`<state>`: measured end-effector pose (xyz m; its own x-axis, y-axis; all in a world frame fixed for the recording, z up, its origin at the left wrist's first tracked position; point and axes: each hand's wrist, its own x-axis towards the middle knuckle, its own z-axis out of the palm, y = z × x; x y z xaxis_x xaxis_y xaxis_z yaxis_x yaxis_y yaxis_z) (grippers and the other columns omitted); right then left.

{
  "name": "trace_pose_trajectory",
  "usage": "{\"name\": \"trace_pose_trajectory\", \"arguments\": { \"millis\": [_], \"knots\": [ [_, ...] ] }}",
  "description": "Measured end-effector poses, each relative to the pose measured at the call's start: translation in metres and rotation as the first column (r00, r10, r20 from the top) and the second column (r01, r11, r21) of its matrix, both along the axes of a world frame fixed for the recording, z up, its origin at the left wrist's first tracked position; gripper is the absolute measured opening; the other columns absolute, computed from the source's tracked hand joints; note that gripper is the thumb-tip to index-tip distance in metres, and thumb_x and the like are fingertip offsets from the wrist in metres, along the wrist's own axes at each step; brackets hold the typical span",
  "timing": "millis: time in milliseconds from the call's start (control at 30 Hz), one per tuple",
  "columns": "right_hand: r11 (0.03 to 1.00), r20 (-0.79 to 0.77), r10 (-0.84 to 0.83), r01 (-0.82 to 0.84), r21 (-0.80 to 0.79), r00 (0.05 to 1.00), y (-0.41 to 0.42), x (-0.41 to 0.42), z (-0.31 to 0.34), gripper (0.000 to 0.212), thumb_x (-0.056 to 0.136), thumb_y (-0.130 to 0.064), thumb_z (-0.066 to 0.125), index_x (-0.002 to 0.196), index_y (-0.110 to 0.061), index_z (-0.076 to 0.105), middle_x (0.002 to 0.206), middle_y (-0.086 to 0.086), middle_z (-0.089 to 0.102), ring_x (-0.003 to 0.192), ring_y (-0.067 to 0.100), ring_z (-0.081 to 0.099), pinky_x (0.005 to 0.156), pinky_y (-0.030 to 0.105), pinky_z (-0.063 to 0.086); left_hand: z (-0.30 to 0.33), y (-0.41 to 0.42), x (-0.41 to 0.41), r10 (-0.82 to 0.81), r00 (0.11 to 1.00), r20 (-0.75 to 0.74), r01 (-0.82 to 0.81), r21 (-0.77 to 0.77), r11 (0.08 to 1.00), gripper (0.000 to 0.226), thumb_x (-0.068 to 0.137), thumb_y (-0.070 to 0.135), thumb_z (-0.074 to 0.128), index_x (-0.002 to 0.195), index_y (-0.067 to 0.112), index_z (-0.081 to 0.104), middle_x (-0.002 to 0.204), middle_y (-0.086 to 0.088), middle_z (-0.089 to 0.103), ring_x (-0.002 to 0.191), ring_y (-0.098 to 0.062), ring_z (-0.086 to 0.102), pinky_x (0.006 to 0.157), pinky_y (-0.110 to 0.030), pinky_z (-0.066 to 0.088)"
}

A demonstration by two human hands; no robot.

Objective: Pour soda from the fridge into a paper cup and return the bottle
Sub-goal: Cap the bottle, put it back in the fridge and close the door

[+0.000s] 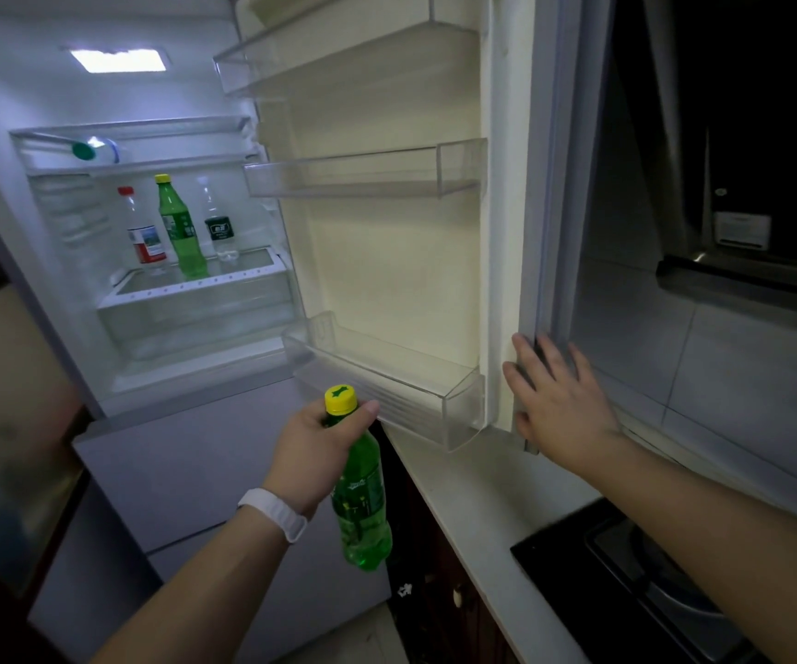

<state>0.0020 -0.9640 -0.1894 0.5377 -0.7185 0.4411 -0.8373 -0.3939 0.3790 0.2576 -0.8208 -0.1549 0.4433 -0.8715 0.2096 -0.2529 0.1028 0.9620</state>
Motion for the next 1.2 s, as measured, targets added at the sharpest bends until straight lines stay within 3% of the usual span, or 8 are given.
{"name": "trace_pose_trajectory", "arguments": {
  "millis": [267, 433, 600, 800, 933, 1100, 1200],
  "knots": [
    [0.976, 0.096, 0.206, -0.198, -0.086, 0.974, 0.015, 0.044, 0.015, 0.067, 0.072, -0.037, 0.072, 0.13, -0.009, 0.055, 0.148, 0.019, 0.038, 0.135, 0.038, 0.035, 0.108, 0.058, 0.025, 0.006, -0.002, 0.024, 0.043, 0.998, -0.044, -0.043, -0.005, 0.999, 0.008, 0.083, 0.025, 0.076, 0.075, 0.023, 0.075, 0.067, 0.011, 0.072, 0.064, -0.001, 0.065, 0.065, -0.024, 0.051],
    [0.939, 0.151, 0.343, -0.336, -0.067, 0.927, 0.023, 0.093, 0.032, 0.062, 0.074, -0.039, 0.068, 0.128, -0.013, 0.054, 0.143, 0.016, 0.044, 0.13, 0.036, 0.04, 0.108, 0.053, 0.029, 0.013, 0.001, 0.059, 0.077, 0.996, -0.048, -0.078, -0.026, 0.997, 0.008, 0.084, 0.025, 0.075, 0.078, 0.019, 0.075, 0.066, 0.009, 0.07, 0.06, -0.001, 0.064, 0.055, -0.015, 0.05],
    [0.888, 0.263, 0.44, -0.459, 0.014, 0.859, 0.02, 0.162, 0.048, 0.06, 0.075, -0.042, 0.058, 0.129, -0.017, 0.054, 0.139, 0.012, 0.049, 0.125, 0.034, 0.044, 0.104, 0.046, 0.036, 0.023, -0.001, 0.118, 0.143, 0.99, -0.018, -0.144, -0.046, 0.988, 0.014, 0.085, 0.029, 0.074, 0.077, 0.018, 0.074, 0.068, 0.007, 0.071, 0.063, -0.006, 0.065, 0.06, -0.02, 0.052],
    [0.822, 0.305, 0.523, -0.566, 0.068, 0.796, 0.001, 0.256, 0.06, 0.061, 0.077, -0.046, 0.056, 0.131, -0.018, 0.052, 0.138, 0.009, 0.049, 0.124, 0.03, 0.045, 0.101, 0.042, 0.039, 0.039, -0.011, 0.208, 0.197, 0.977, 0.082, -0.189, -0.092, 0.978, 0.019, 0.087, 0.031, 0.072, 0.081, 0.014, 0.075, 0.075, -0.003, 0.072, 0.063, -0.003, 0.064, 0.056, -0.013, 0.05],
    [0.796, 0.301, 0.549, -0.597, 0.098, 0.78, -0.015, 0.326, 0.062, 0.06, 0.078, -0.044, 0.061, 0.132, -0.02, 0.051, 0.138, 0.007, 0.049, 0.124, 0.028, 0.047, 0.1, 0.04, 0.04, 0.046, -0.023, 0.274, 0.212, 0.976, 0.049, -0.208, -0.088, 0.974, 0.015, 0.085, 0.033, 0.074, 0.08, 0.019, 0.076, 0.078, -0.001, 0.075, 0.071, -0.009, 0.069, 0.069, -0.028, 0.055],
    [0.802, 0.295, 0.525, -0.58, 0.143, 0.798, -0.036, 0.4, 0.067, 0.061, 0.079, -0.051, 0.052, 0.134, -0.025, 0.046, 0.141, 0.004, 0.047, 0.124, 0.025, 0.047, 0.098, 0.04, 0.04, 0.059, -0.047, 0.343, 0.211, 0.977, 0.026, -0.207, -0.098, 0.973, 0.015, 0.084, 0.031, 0.075, 0.082, 0.016, 0.076, 0.082, -0.008, 0.075, 0.074, -0.013, 0.068, 0.071, -0.031, 0.054],
    [0.812, 0.272, 0.507, -0.559, 0.166, 0.818, -0.047, 0.43, 0.073, 0.063, 0.082, -0.051, 0.054, 0.138, -0.027, 0.042, 0.145, 0.0, 0.042, 0.13, 0.022, 0.041, 0.103, 0.04, 0.037, 0.073, -0.063, 0.374, 0.199, 0.98, 0.02, -0.196, -0.101, 0.976, 0.013, 0.084, 0.034, 0.075, 0.081, 0.021, 0.075, 0.079, 0.002, 0.075, 0.074, -0.01, 0.069, 0.067, -0.025, 0.054]
  ]
}}
